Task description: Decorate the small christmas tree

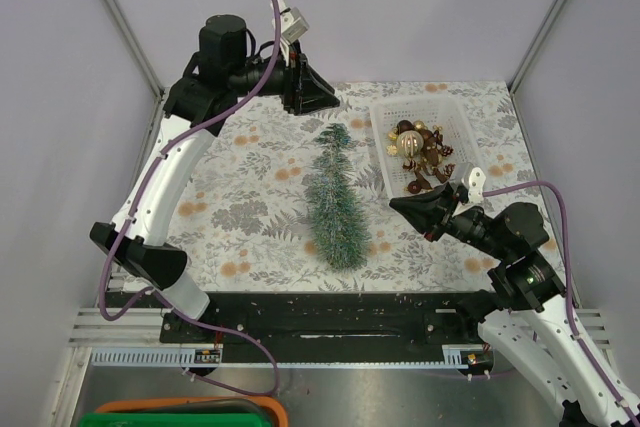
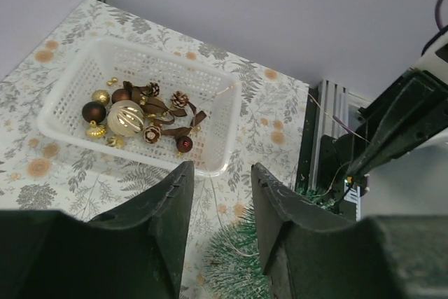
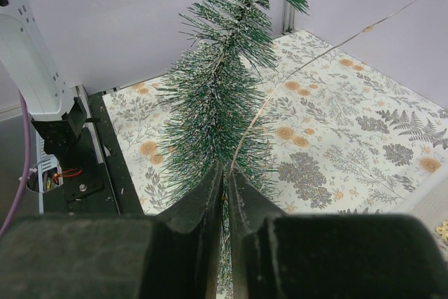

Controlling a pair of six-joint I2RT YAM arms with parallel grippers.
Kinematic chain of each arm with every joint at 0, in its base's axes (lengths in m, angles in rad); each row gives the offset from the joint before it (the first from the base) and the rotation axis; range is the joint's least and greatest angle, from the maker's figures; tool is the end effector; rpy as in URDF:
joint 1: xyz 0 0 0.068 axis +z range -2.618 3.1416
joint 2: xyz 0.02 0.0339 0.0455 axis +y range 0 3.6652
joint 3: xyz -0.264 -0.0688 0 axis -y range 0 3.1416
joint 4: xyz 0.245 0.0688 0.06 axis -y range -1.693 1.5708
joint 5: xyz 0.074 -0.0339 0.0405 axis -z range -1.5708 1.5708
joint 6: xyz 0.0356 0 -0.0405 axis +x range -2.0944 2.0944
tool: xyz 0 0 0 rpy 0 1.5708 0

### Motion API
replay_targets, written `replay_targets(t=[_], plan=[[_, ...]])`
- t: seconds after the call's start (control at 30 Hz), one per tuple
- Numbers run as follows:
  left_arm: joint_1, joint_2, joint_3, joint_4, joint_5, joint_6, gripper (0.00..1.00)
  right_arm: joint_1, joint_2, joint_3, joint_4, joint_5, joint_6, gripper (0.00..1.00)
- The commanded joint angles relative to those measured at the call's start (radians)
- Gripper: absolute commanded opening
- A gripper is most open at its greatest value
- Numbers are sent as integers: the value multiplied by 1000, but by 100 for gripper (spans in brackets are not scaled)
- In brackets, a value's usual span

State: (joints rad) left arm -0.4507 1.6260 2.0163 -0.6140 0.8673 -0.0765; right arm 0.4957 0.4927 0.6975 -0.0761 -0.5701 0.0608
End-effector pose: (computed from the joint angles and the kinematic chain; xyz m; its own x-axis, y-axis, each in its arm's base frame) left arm 0.2879 -0.1695 0.5043 -0.2718 0.0766 -0.9593 0.9331 0.2650 -0.2432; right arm 0.0948 0.0731 0.3603 0.0597 0.0905 -0.9941 -0.8765 0.4813 -0.0089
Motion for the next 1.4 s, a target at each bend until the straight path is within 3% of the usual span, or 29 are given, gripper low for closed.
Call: replay_targets(t=[0.0,0.37,0.47,0.63,0.67,0.97,1.17,1.37], plan=[[3,-5,52,-16,116,26,42,7,-5,31,9,-14,-13,14],[3,-11,30,-70,73,115,44,7,6,34,19,-16,-1,12],[3,-9,22,-70,84,113,37,7,4,31,24,-17,4,11],[3,-9,25,-70,81,122,2,7,3,31,25,-17,7,11],[3,-9,38,-70,73,123,0,7,1,30,25,-16,7,11],[-46,-54,165,-9,56,125,0,7,1,19,29,-13,16,11],[-152,-153,134,8,-23,234,0,7,0,20,27,-11,20,11],[-161,-212,165,5,-54,257,0,7,-3,17,25,-13,28,11]])
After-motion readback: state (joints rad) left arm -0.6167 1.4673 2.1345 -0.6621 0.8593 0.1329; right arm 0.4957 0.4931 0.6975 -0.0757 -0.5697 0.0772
